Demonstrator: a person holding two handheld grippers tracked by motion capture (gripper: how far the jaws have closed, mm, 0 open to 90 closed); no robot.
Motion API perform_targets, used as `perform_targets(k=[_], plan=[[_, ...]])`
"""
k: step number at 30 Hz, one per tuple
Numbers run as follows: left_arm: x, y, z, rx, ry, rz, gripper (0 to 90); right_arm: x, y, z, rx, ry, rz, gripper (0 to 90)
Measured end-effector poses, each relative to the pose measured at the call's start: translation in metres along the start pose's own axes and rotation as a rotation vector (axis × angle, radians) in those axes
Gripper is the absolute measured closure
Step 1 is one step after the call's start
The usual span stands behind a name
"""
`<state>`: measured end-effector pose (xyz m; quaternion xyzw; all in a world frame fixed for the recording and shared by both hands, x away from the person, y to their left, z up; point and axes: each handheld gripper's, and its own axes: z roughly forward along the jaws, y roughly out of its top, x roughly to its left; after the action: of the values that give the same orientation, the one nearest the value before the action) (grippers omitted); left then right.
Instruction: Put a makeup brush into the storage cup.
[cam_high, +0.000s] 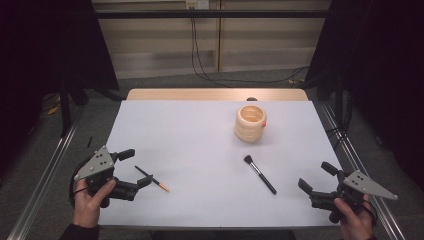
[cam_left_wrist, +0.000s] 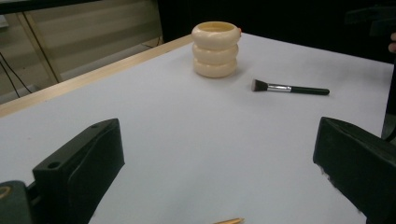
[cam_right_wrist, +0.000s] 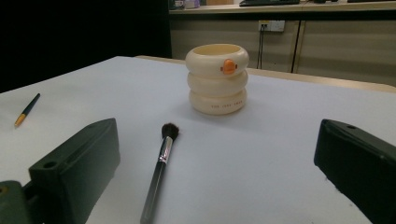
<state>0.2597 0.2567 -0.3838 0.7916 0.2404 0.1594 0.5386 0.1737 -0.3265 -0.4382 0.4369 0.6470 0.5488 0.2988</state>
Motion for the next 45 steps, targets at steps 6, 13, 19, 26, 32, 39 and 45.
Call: perform_targets(k=[6,13,19,26,32,39,45], plan=[[0.01,0.003,-0.001,0.036,-0.022,0.012,2.2,0.0,0.0,0.0,0.001,0.0,0.0,0.0],[0.017,0.005,0.001,0.077,-0.042,0.021,2.5,-0.001,0.0,0.0,0.006,0.005,-0.01,0.0],[0.021,0.006,0.005,0.165,-0.054,0.051,3.0,0.0,0.0,0.0,0.003,0.001,-0.009,0.0],[0.029,0.007,0.008,0.246,-0.112,0.081,4.6,-0.001,0.0,0.0,0.008,0.007,-0.011,0.0],[0.031,0.006,0.015,0.293,-0.134,0.107,5.4,-0.001,-0.001,0.001,0.012,0.007,-0.017,0.0],[0.037,0.005,0.024,0.383,-0.151,0.156,5.8,0.001,-0.001,0.001,0.012,0.006,-0.014,0.0],[0.04,0.003,0.033,0.45,-0.197,0.221,5.9,0.001,-0.001,0.001,0.013,0.004,-0.019,0.0]])
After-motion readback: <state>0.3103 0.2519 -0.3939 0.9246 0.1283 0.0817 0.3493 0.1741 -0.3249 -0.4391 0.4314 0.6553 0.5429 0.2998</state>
